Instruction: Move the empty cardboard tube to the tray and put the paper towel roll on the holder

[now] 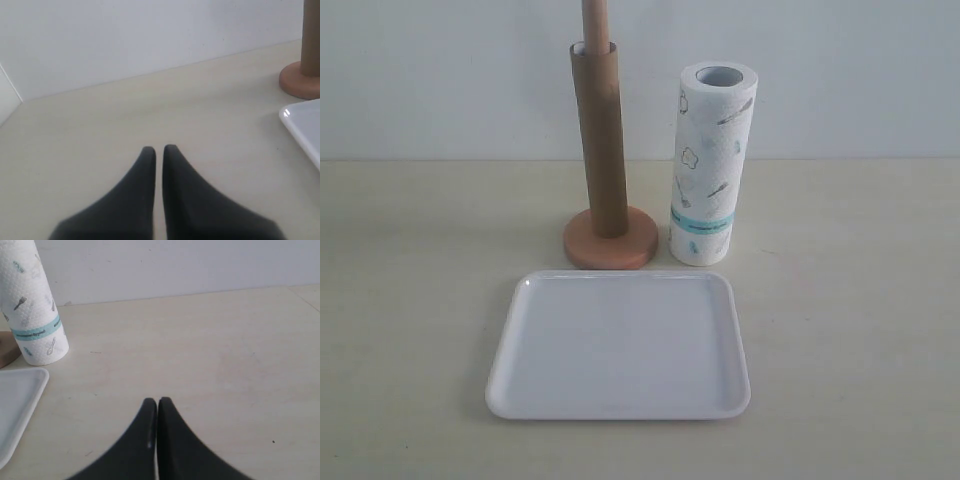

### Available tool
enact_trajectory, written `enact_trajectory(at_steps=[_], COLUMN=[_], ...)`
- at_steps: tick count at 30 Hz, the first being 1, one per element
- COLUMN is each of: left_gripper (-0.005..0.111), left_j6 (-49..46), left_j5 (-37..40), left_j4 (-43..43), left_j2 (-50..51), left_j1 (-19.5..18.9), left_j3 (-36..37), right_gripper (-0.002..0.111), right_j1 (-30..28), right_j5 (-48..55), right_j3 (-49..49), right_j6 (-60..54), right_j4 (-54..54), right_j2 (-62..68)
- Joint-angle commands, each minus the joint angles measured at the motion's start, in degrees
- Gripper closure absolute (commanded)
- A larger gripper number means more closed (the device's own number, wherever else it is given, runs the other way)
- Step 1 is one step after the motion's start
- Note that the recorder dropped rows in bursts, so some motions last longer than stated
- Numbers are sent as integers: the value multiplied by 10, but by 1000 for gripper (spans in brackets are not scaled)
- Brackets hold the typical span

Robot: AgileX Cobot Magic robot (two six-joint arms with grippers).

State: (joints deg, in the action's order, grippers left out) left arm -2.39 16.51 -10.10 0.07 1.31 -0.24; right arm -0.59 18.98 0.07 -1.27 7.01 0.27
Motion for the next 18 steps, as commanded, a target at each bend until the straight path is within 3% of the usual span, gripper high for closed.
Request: enact_trajectory(at_steps=[1, 6, 12, 15, 18], left_gripper=[102, 102, 102, 102, 102], left_j6=[-8, -27, -27, -20, 44], left_j5=[-8, -75, -160, -235, -340], left_j4=[-35, -102, -105, -101, -98], left_j2=[-1, -1, -1, -1, -1], left_j1=[-2, -2, -2, -2, -2], left_j3=[2, 2, 2, 2, 2], right_gripper=[108, 108, 108, 108, 108], right_j1=[-4, -4, -4, -4, -4], right_j5=[-5, -5, -5, -5, -5], right_j3=[-1, -1, -1, -1, -1], right_j6=[-2, -2, -2, -2, -2], right_j4=[-1, -1, -1, -1, -1], right_j2=[-3, -3, -3, -3, -3])
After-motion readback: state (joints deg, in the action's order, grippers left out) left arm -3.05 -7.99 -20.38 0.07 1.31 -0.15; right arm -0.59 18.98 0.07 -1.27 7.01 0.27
